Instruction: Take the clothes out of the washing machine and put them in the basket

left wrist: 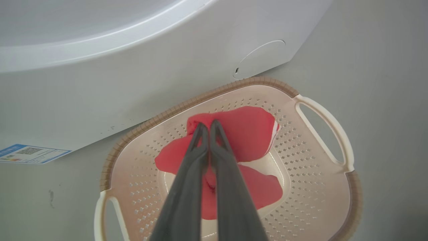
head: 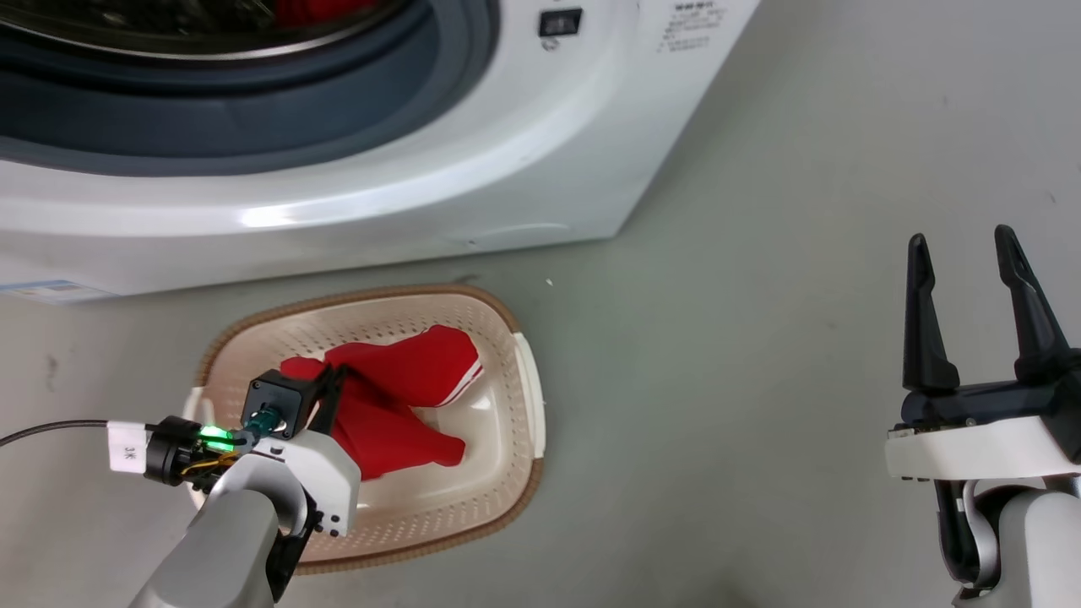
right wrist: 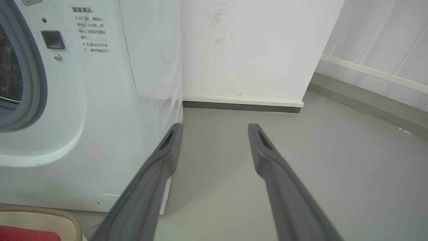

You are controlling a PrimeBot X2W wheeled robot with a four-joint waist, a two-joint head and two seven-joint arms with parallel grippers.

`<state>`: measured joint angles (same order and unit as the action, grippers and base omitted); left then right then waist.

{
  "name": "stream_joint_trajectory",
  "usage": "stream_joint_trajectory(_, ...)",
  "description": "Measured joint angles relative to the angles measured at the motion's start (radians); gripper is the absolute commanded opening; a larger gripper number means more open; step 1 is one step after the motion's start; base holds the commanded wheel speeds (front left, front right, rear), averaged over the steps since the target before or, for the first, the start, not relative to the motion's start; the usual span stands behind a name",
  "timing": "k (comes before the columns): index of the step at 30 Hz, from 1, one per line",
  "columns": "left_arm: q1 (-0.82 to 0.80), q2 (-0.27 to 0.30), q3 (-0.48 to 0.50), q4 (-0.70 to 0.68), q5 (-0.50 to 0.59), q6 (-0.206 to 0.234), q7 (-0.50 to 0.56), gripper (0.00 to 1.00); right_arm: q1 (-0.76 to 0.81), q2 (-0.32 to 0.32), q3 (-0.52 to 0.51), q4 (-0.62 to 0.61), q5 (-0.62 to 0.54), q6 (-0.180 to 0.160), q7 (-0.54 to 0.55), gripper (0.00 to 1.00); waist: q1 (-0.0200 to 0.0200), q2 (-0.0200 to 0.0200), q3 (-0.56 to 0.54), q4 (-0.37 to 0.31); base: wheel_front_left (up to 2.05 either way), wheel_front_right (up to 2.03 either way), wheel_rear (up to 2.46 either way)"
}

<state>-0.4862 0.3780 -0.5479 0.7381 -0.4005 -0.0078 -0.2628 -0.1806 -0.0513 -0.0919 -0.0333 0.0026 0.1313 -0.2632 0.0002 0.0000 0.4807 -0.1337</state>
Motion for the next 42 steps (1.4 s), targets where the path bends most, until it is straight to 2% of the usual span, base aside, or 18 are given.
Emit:
stream_joint_trajectory(8,-0.074,-0.047,0.044,0.191,-0.004,-0.023,0.000,0.00,-0.010,0.000,0.021,0.002,0.033,0.000,0.000,1.00,0.0000,0.0000,0.112,-0.063,0.00,0.00,0.00)
stream_joint_trajectory(14,-0.098,-0.053,0.077,0.230,0.011,-0.021,0.000,0.00,-0.026,0.000,0.027,0.005,0.044,0.000,0.000,1.00,0.0000,0.0000,0.159,-0.088,0.00,0.00,0.00)
stream_joint_trajectory(17,-0.096,-0.055,0.095,0.230,0.031,-0.002,0.000,0.00,-0.028,0.001,0.027,0.011,0.050,0.000,0.000,1.00,0.0000,0.0000,0.163,-0.089,0.00,0.00,0.00)
stream_joint_trajectory(18,-0.095,-0.055,0.104,0.224,0.036,0.006,0.000,0.22,-0.031,0.001,0.026,0.016,0.051,0.000,0.000,1.00,0.0000,0.0000,0.161,-0.088,0.00,0.00,0.00)
stream_joint_trajectory(19,-0.091,-0.056,0.110,0.219,0.040,0.008,0.000,0.91,-0.034,0.001,0.025,0.021,0.051,0.000,0.000,1.00,0.0000,0.0000,0.158,-0.087,0.00,0.00,0.00)
stream_joint_trajectory(20,-0.085,-0.058,0.116,0.214,0.047,0.009,0.000,1.00,-0.037,0.001,0.024,0.026,0.051,0.000,0.000,1.00,0.0000,0.0000,0.154,-0.086,0.00,0.00,0.00)
stream_joint_trajectory(31,0.034,-0.102,0.185,0.132,0.101,-0.010,0.000,1.00,-0.036,0.001,0.021,0.065,0.033,0.000,0.000,1.00,-0.0001,0.0000,0.051,-0.051,0.00,0.00,0.00)
stream_joint_trajectory(42,0.203,-0.142,0.312,-0.103,0.167,-0.034,0.000,1.00,0.015,0.000,0.008,0.100,0.024,0.000,0.000,1.00,-0.0002,0.0000,-0.108,-0.010,0.00,0.00,0.00)
